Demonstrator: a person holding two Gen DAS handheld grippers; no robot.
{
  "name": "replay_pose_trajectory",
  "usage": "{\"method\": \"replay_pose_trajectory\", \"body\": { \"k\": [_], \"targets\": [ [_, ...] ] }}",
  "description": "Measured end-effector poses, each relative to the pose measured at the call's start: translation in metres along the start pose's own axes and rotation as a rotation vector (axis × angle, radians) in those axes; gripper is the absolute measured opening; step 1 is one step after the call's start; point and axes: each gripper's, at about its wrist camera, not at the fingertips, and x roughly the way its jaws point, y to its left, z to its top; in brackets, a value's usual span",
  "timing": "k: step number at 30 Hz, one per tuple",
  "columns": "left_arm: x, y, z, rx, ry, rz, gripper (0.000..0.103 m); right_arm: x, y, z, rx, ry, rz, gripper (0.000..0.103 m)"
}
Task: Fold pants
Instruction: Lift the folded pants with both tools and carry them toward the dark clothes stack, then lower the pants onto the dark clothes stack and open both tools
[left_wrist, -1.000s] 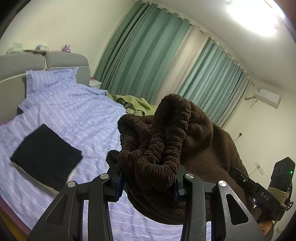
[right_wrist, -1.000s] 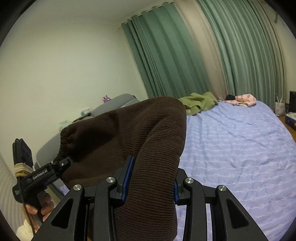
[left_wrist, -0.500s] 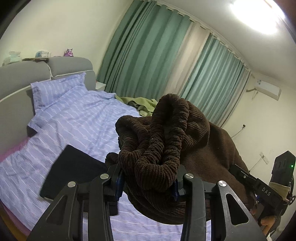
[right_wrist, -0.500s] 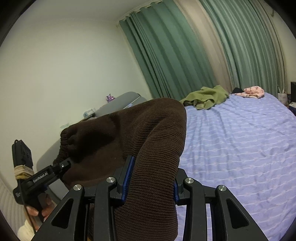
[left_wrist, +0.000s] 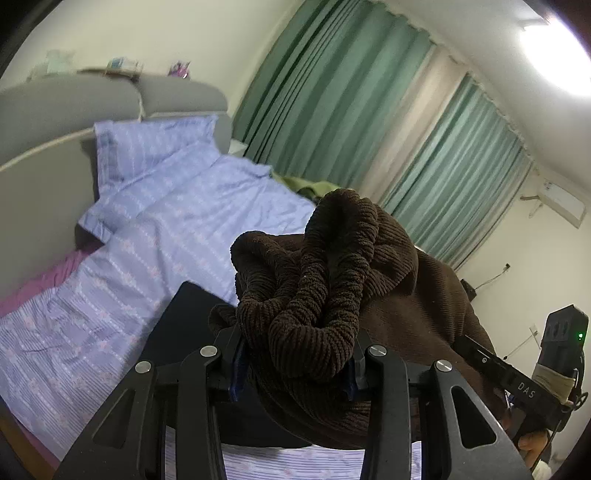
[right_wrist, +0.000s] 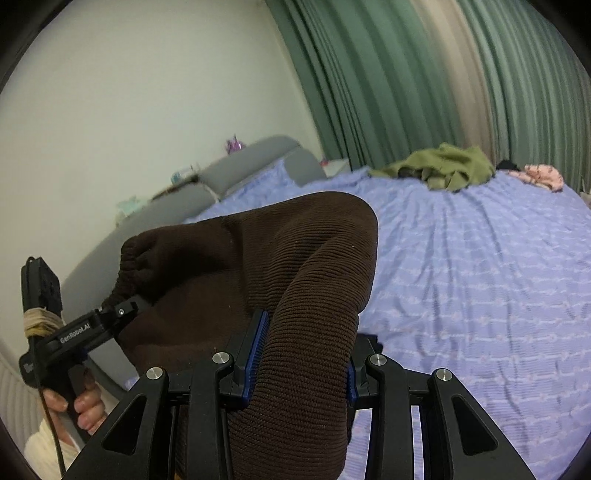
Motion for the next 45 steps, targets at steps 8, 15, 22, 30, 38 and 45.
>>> {"method": "replay_pose_trajectory", "body": {
  "k": [8, 15, 22, 30, 38, 45],
  "targets": [
    [0.071, 0.066, -0.002, -0.050, 0.104, 0.059, 0.038, 0.104, -0.001, -0.019, 0.044, 0.190, -0.015, 0.035],
    [0.130, 0.113, -0.017, -0.047, 0.171, 0.080, 0.039, 0.171, -0.003, -0.041, 0.020, 0.260, -0.046, 0.035],
    [0.170, 0.142, -0.037, -0.070, 0.244, 0.101, 0.039, 0.223, -0.017, -0.064, 0.033, 0.313, -0.064, 0.035],
    [0.178, 0.167, -0.063, -0.060, 0.322, 0.190, 0.064, 0.233, -0.041, -0.091, 0.115, 0.417, -0.210, 0.056],
    [0.174, 0.167, -0.058, -0.021, 0.355, 0.255, 0.078, 0.218, -0.028, -0.089, 0.001, 0.385, -0.329, 0.072],
    [0.143, 0.132, -0.045, 0.061, 0.305, 0.230, 0.080, 0.185, -0.017, -0.085, 0.001, 0.352, -0.282, 0.072]
  ]
}}
